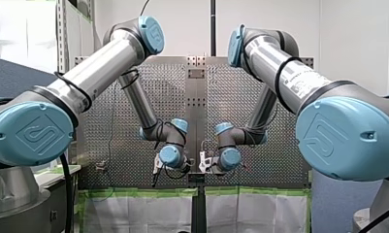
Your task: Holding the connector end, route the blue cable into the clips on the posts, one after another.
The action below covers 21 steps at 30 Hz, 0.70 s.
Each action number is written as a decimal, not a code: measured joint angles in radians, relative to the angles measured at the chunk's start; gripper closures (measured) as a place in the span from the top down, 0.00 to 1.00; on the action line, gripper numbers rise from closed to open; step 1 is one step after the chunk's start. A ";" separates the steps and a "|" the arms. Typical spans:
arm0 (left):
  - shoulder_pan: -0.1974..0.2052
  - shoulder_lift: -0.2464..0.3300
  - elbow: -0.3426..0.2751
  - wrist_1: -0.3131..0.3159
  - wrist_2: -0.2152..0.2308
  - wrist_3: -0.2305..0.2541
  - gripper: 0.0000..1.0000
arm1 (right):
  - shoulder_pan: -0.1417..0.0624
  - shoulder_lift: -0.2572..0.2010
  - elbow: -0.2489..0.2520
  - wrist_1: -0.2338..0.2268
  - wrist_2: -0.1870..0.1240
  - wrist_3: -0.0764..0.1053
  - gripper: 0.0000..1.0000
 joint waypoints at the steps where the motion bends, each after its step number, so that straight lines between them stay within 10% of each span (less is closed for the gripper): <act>1: -0.001 -0.007 0.000 0.002 0.000 0.000 0.00 | -0.001 0.000 0.009 -0.009 0.000 0.001 0.00; 21: -0.066 -0.063 0.001 0.014 0.029 -0.055 0.00 | -0.040 0.001 0.136 -0.120 0.006 0.033 0.00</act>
